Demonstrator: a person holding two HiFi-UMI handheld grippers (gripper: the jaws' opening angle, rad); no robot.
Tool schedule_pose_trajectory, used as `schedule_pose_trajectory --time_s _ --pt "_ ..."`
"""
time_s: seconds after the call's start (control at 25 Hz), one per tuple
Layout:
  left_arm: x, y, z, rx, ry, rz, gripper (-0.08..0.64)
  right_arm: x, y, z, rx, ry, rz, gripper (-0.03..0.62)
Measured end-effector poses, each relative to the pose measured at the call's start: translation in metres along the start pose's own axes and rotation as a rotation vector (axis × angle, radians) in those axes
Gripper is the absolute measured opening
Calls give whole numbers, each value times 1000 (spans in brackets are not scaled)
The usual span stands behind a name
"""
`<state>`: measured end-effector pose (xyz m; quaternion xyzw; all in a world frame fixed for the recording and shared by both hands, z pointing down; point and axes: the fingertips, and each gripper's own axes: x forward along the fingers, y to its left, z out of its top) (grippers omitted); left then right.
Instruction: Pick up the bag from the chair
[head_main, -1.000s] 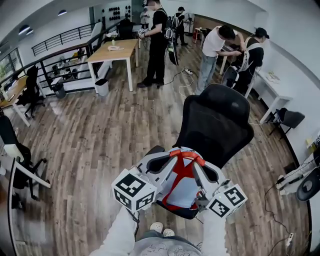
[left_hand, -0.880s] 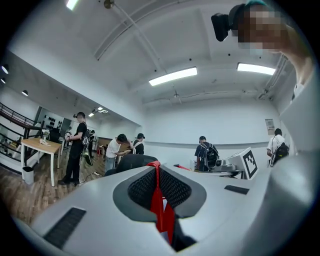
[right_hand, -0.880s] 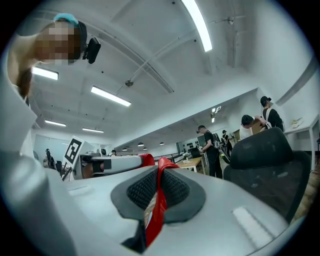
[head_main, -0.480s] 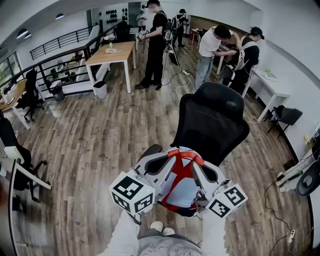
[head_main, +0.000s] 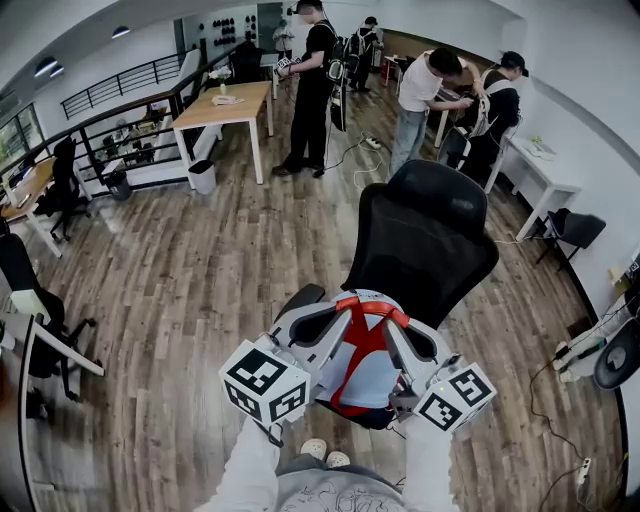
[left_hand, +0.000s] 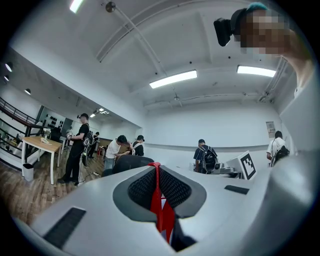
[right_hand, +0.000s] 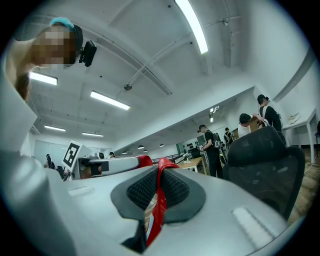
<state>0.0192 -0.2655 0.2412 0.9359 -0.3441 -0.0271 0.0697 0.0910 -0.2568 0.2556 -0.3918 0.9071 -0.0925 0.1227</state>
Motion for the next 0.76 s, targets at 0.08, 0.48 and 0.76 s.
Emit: schedule_pose_trajectory --time_s 0.08,0.48,0.76 --pt "-1 0 -1 -3 1 2 20 -1 0 -1 1 5 1 21" --pt "1 -3 -5 -12 6 -9 20 -4 -1 -4 7 14 1 21" --pt "-1 -1 -5 -12 1 -14 20 -2 3 -7 -2 15 4 21"
